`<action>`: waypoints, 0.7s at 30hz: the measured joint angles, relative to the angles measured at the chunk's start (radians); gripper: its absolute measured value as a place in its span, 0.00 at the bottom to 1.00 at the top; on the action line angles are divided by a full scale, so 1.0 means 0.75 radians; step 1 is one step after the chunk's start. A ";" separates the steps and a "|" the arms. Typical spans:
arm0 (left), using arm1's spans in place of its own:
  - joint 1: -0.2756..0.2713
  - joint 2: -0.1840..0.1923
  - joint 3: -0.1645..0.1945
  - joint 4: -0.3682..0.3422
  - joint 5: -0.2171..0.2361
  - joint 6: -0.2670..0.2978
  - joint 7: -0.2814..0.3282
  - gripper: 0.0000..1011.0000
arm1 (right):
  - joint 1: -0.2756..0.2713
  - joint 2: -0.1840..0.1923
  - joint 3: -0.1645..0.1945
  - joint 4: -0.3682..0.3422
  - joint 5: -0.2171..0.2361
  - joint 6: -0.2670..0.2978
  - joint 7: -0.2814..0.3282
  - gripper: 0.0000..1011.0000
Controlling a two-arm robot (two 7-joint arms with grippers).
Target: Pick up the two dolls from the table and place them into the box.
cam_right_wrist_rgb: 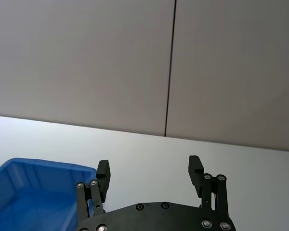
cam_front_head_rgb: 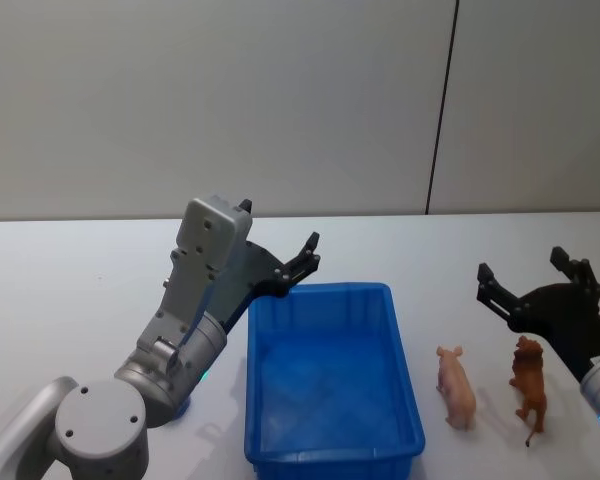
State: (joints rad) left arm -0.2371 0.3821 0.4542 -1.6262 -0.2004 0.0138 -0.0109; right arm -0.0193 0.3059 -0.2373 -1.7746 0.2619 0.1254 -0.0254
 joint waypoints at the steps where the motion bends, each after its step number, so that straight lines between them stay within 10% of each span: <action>1: 0.000 0.000 0.000 0.000 0.000 0.000 0.000 0.99 | 0.000 -0.002 0.000 0.000 -0.001 0.008 -0.007 0.99; 21: 0.000 0.000 0.000 0.000 0.000 0.000 0.000 0.99 | -0.007 -0.022 0.018 0.068 0.001 0.175 -0.115 0.99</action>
State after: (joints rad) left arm -0.2371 0.3821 0.4543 -1.6262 -0.2004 0.0138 -0.0109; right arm -0.0245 0.2892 -0.2234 -1.7237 0.2628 0.2565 -0.1113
